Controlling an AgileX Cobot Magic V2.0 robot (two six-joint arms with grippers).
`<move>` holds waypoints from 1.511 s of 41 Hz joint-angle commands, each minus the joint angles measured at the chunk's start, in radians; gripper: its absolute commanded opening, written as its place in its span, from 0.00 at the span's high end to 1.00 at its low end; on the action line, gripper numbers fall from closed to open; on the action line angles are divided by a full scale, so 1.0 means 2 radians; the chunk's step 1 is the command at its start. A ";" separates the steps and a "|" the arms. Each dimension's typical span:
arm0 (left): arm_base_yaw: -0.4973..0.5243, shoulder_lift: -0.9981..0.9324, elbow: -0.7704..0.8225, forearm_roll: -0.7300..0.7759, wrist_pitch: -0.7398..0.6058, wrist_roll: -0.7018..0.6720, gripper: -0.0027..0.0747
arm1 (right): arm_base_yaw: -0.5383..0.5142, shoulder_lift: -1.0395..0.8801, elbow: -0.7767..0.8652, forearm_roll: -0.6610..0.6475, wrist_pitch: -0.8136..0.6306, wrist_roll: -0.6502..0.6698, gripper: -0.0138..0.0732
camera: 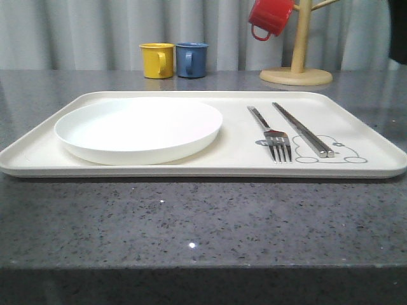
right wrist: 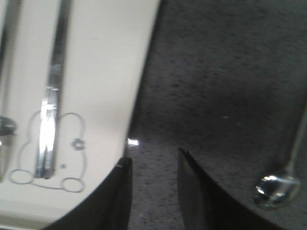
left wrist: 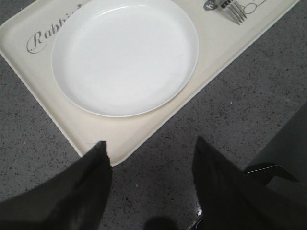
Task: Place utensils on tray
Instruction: 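Move the right gripper to the steel spoon and grasp it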
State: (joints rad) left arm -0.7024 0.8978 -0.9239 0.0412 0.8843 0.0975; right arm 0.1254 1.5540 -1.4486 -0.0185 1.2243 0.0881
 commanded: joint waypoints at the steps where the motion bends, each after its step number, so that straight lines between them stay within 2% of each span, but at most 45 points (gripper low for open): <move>1: -0.003 -0.002 -0.013 -0.002 -0.033 -0.005 0.49 | -0.041 -0.016 -0.013 -0.013 -0.001 -0.016 0.53; 7: -0.003 -0.002 -0.013 -0.002 -0.033 -0.005 0.49 | -0.095 0.002 -0.013 -0.013 0.000 -0.030 0.53; 13: -0.003 -0.002 -0.013 -0.002 -0.033 -0.005 0.49 | -0.123 0.027 -0.013 -0.013 0.001 -0.034 0.53; 34: -0.003 -0.002 -0.013 -0.002 -0.033 -0.005 0.49 | -0.130 0.100 -0.014 -0.040 -0.016 -0.034 0.54; 37: -0.003 -0.002 -0.013 -0.002 -0.033 -0.005 0.49 | -0.130 0.100 -0.014 -0.040 -0.015 -0.034 0.59; 41: -0.003 -0.002 -0.013 -0.002 -0.033 -0.005 0.49 | -0.130 0.100 -0.014 -0.040 -0.016 -0.034 0.73; 45: -0.003 -0.002 -0.013 -0.002 -0.033 -0.005 0.49 | -0.130 0.100 -0.015 -0.040 -0.015 -0.034 0.81; 52: -0.003 -0.002 -0.013 -0.002 -0.033 -0.005 0.49 | -0.128 0.093 -0.015 -0.039 -0.008 -0.034 0.82; 62: -0.003 -0.002 -0.013 -0.002 -0.033 -0.005 0.49 | -0.083 0.053 -0.015 0.028 0.009 -0.034 0.82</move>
State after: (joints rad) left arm -0.7024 0.8978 -0.9239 0.0412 0.8843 0.0975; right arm -0.0790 1.7380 -1.4486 -0.0172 1.2182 0.0295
